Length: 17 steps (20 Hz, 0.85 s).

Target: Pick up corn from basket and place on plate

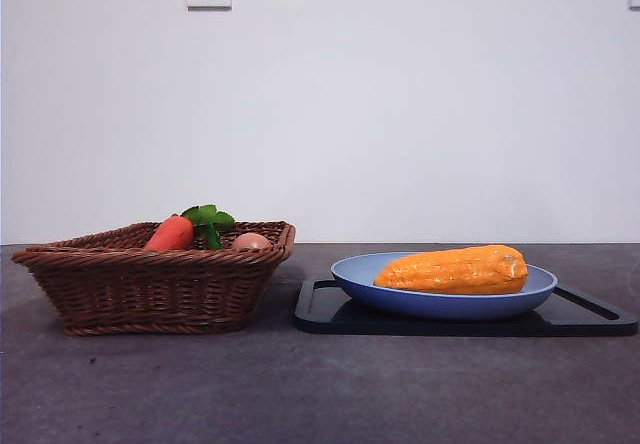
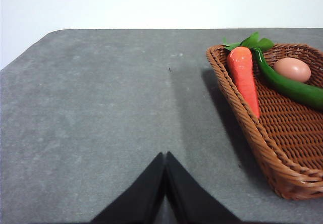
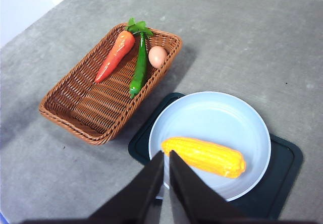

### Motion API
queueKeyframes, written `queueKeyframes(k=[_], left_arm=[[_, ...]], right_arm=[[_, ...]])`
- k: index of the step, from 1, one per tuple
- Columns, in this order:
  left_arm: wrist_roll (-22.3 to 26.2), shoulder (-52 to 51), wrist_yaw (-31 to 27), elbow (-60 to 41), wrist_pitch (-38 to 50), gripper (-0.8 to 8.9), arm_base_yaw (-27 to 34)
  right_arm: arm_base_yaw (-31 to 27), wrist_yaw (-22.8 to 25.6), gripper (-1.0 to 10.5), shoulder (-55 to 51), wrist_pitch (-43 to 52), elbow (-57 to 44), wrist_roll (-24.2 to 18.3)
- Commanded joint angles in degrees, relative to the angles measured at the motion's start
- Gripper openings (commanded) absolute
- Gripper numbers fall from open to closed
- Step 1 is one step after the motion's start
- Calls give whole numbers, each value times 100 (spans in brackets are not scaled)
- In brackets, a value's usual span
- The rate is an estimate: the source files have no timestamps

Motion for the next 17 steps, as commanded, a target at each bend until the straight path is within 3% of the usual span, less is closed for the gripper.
queueKeyframes(k=[1, 13, 17], left_arm=[[-61, -11, 2, -122, -52, 3, 15], [-59, -11, 2, -122, -52, 3, 15], [-59, -11, 2, -122, -52, 3, 15]], right_arm=[[13, 4, 3, 46, 55, 111, -33], [15, 24, 3, 46, 55, 111, -31], [-197, 275, 3, -144, 208, 74, -570]])
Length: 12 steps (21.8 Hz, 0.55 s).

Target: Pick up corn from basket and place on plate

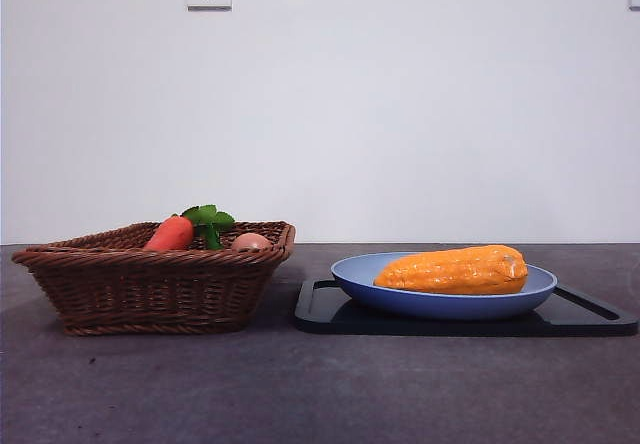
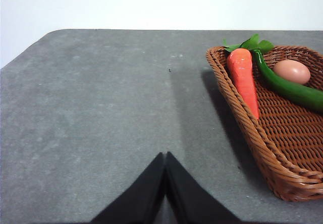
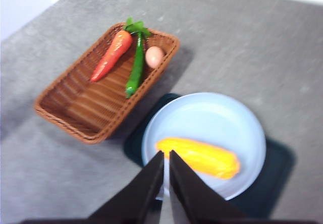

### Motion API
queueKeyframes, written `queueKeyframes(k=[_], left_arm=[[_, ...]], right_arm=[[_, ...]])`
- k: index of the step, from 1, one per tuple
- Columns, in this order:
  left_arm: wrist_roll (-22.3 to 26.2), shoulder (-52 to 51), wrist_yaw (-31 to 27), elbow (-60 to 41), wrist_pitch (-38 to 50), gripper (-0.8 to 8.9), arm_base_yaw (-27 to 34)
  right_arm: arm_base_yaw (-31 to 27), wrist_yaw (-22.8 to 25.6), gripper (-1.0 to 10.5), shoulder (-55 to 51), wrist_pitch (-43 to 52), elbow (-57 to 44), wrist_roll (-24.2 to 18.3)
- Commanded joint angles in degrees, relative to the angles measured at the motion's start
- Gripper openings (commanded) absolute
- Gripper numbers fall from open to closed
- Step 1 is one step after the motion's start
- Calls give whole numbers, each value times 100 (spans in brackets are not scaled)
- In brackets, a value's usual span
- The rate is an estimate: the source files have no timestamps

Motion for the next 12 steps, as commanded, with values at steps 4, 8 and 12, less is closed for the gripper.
queueKeyframes(k=[4, 8, 12], left_arm=[[-17, -11, 4, -116, -66, 3, 15], [-17, -11, 4, -116, -63, 3, 15], [-17, -11, 4, -116, -63, 3, 15]], right_arm=[[-573, 376, 3, -979, 1755, -1064, -304], [-988, 658, 3, -2155, 3200, -2798, -133], [-1021, 1270, 3, -2911, 3775, -3781, -87]])
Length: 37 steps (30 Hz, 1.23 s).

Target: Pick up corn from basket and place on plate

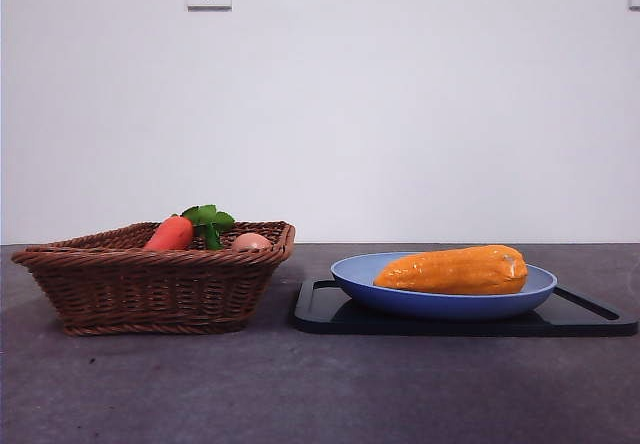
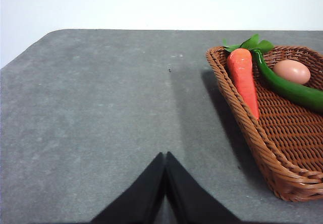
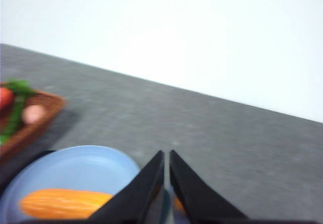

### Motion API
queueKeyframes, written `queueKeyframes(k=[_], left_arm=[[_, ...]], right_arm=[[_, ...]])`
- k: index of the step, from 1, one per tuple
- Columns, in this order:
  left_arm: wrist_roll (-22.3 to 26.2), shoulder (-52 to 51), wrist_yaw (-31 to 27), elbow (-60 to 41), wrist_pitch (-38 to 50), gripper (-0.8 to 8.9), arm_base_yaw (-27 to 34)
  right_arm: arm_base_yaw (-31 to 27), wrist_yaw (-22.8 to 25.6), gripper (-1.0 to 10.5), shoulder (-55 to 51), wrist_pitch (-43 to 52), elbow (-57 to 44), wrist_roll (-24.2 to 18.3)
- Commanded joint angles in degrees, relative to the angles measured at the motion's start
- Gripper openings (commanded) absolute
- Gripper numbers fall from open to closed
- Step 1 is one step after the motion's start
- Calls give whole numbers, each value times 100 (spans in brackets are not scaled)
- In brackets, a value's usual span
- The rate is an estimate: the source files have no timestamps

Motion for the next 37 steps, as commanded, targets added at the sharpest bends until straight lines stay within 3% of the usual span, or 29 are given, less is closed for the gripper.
queueKeyframes(k=[1, 10, 18, 30, 37], left_arm=[[-17, -11, 4, -116, -68, 3, 15], [-17, -11, 4, -116, -66, 3, 15], [-17, -11, 4, -116, -66, 3, 15], [-17, -11, 4, -116, -63, 3, 15], [-17, -11, 4, -116, -66, 3, 15]], right_arm=[[9, 315, 3, -455, 385, -579, 160], [15, 844, 3, -1703, 750, -2026, 625], [15, 857, 3, -2321, 745, -2706, 852], [15, 855, 3, -2612, -269, -2780, 916], [15, 850, 3, -2612, -245, -2780, 922]])
